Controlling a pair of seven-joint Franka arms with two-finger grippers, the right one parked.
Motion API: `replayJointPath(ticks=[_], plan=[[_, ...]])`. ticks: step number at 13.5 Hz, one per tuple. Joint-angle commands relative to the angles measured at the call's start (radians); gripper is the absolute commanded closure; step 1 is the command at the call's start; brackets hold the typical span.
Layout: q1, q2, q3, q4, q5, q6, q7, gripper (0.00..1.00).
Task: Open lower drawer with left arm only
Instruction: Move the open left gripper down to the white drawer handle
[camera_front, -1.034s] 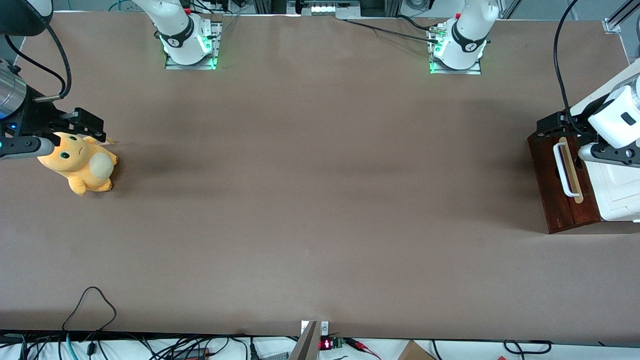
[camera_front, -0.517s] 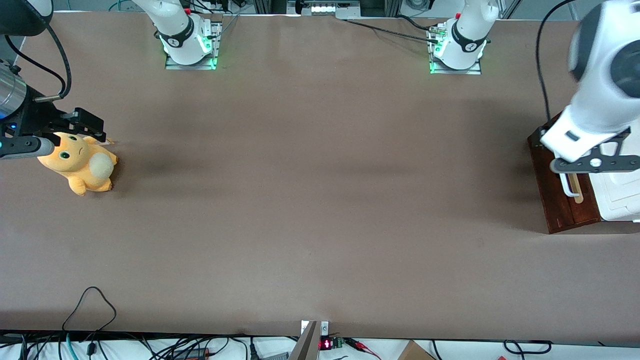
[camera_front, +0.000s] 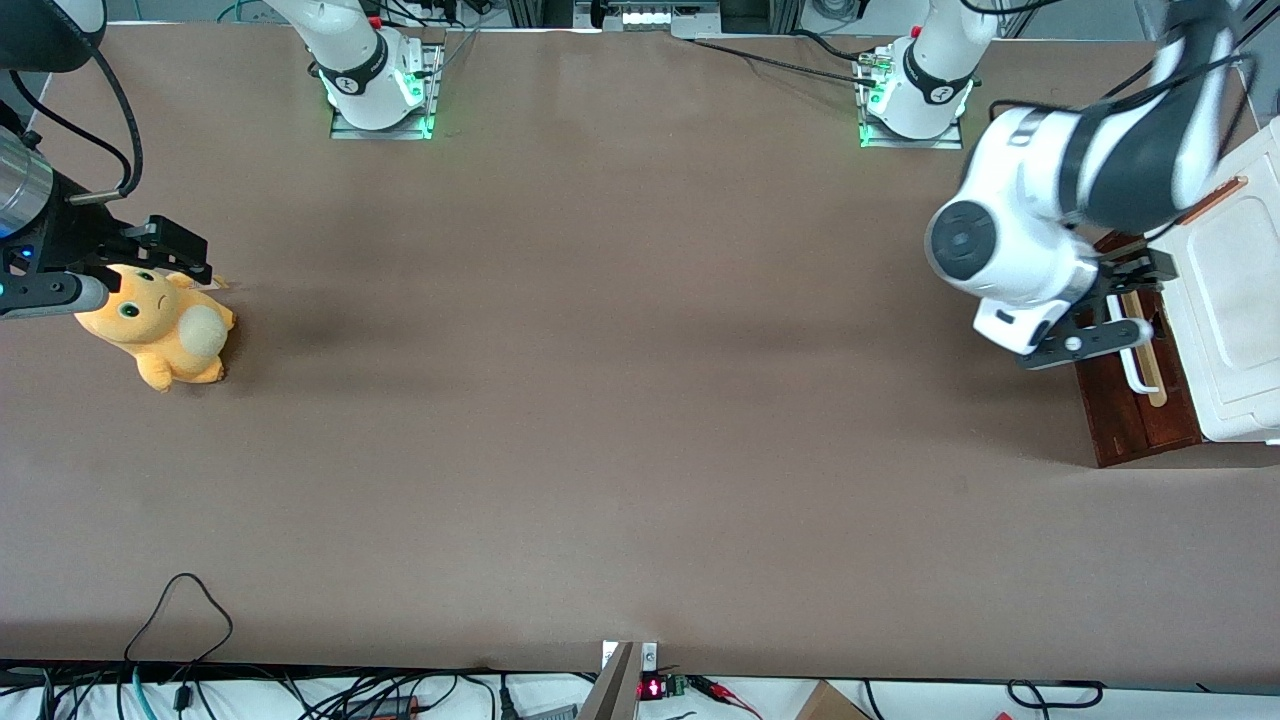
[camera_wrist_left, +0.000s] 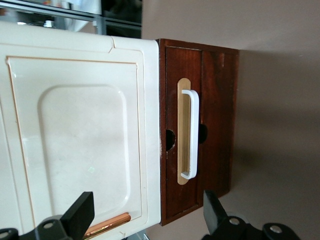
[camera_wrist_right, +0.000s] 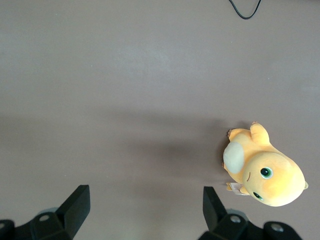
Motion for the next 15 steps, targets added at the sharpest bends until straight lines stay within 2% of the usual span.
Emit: replayJointPath(ticks=[1,3,6,10,14,15], plan=[[0.003,0.065,-0.045,-0.092,0.132,-0.072,-0.226,0.04],[0.004,0.117,-0.047,-0.152,0.234,-0.079,-0.279,0.04],[0.03,0.236,-0.047,-0.155,0.39,-0.115,-0.302,0.04],[0.154,0.329,-0.044,-0.145,0.614,-0.035,-0.286,0.06],[0.168,0.344,-0.042,-0.145,0.622,-0.034,-0.299,0.06],[0.173,0.355,-0.041,-0.143,0.622,-0.039,-0.302,0.09]])
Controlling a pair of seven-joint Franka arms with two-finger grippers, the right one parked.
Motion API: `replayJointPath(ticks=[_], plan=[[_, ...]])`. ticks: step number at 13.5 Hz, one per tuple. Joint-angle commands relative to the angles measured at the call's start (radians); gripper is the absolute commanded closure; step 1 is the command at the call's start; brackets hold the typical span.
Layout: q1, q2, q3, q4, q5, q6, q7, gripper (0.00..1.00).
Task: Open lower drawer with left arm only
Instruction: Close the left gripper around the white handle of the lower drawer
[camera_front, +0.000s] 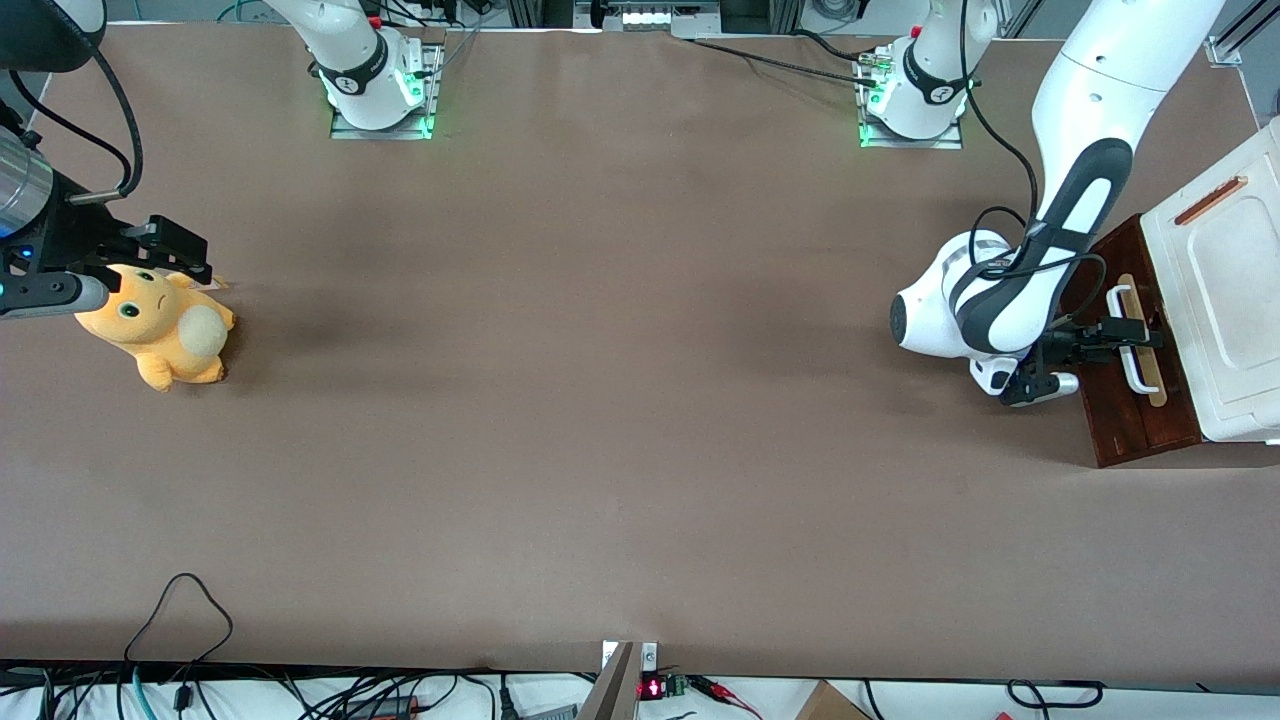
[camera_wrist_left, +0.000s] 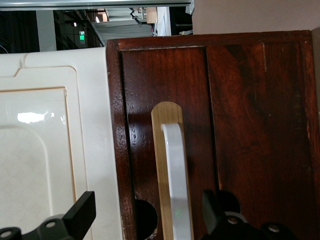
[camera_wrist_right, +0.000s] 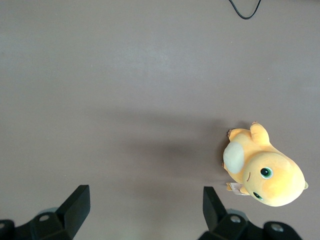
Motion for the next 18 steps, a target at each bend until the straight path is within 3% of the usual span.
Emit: replayJointPath(ticks=[1,3,5,9,12,18], plan=[[0.005,0.025,-0.004,0.014,0.016,-0.016,-0.016,0.17],[0.005,0.028,-0.004,0.013,0.016,-0.022,-0.034,0.19],[0.007,0.04,-0.002,0.011,0.015,-0.03,-0.045,0.3],[0.021,0.051,-0.002,0.011,0.015,-0.036,-0.052,0.42],[0.025,0.06,-0.002,0.003,0.015,-0.061,-0.089,0.45],[0.028,0.063,-0.002,0.003,0.015,-0.062,-0.091,0.62]])
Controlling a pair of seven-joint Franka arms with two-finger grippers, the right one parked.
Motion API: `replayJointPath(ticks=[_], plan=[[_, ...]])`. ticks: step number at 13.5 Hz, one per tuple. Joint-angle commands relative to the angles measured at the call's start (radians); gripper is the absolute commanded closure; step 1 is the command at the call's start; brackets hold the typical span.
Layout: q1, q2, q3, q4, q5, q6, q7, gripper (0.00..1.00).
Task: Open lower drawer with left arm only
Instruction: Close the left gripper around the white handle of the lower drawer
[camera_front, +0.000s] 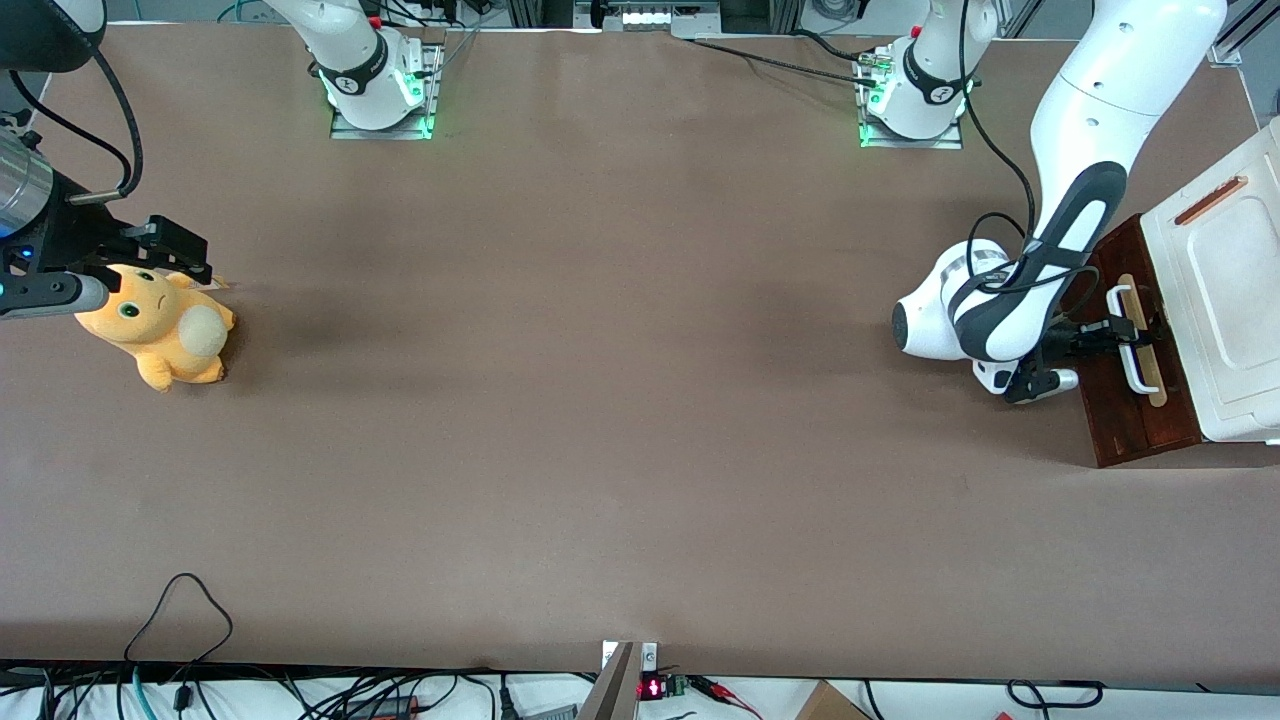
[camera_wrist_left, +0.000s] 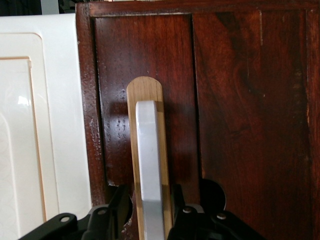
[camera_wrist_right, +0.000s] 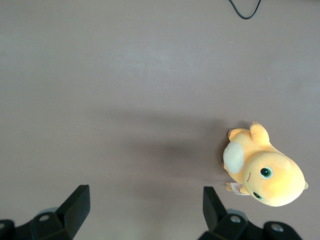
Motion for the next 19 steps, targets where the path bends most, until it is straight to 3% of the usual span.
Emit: replayJointPath(ticks=[1,6,9,19], plan=[[0.012,0.008,-0.007,0.003,0.015,-0.017,-0.014,0.62],[0.018,0.011,-0.007,0.003,0.015,-0.017,-0.014,0.62],[0.018,0.013,-0.007,0.003,0.015,-0.017,-0.014,0.76],[0.009,0.011,-0.009,-0.002,0.015,-0.034,-0.035,1.0]])
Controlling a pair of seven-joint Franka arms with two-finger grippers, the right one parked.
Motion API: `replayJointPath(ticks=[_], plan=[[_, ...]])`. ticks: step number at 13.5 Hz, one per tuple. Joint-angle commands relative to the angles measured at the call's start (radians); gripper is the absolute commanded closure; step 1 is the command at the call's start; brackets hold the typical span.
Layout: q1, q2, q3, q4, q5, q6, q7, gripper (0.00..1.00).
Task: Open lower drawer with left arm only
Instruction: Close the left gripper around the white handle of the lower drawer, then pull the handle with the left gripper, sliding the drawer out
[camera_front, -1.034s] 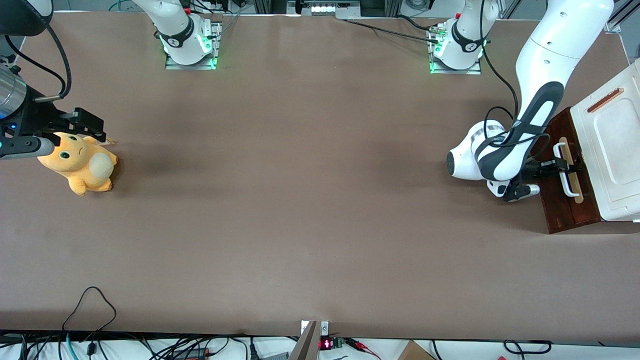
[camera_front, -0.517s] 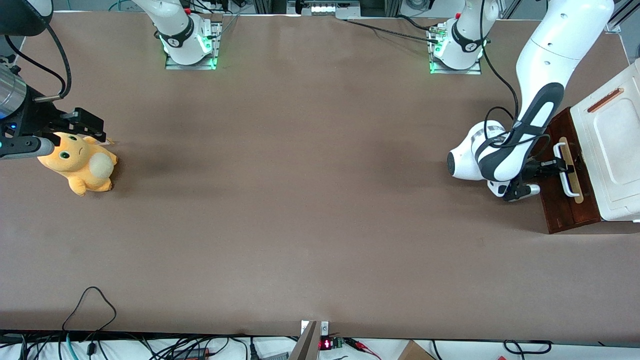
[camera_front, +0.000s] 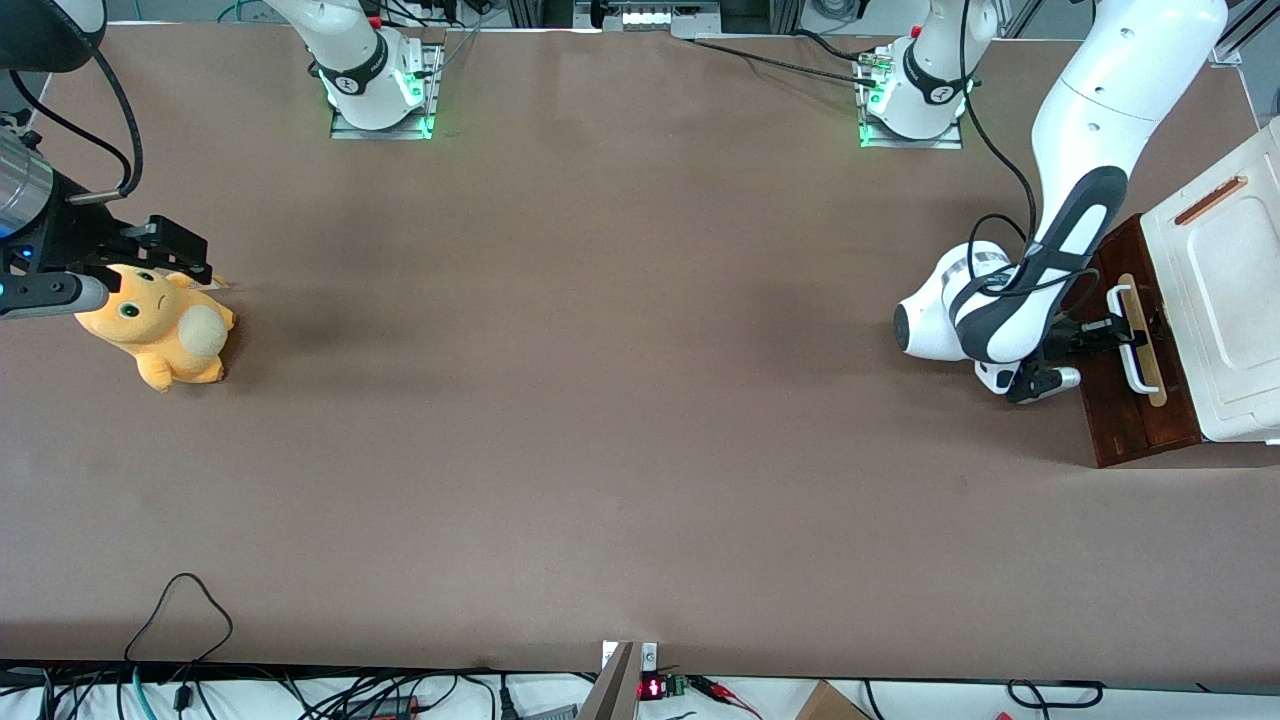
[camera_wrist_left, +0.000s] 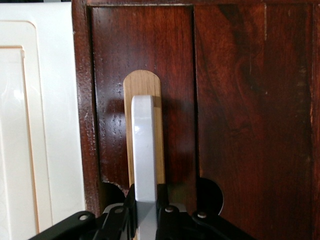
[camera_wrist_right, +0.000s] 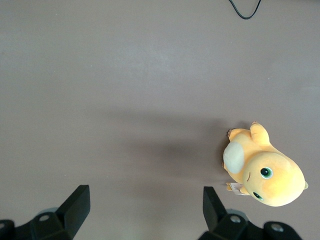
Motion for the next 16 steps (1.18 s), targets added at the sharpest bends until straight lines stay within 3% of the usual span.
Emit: replayJointPath(ticks=[1,16], plan=[[-0.003,0.001,-0.01,-0.003,0.014,-0.025,-0.005,1.0],[-0.089,0.013,-0.185,0.017,0.005,-0.05,0.002,1.0]])
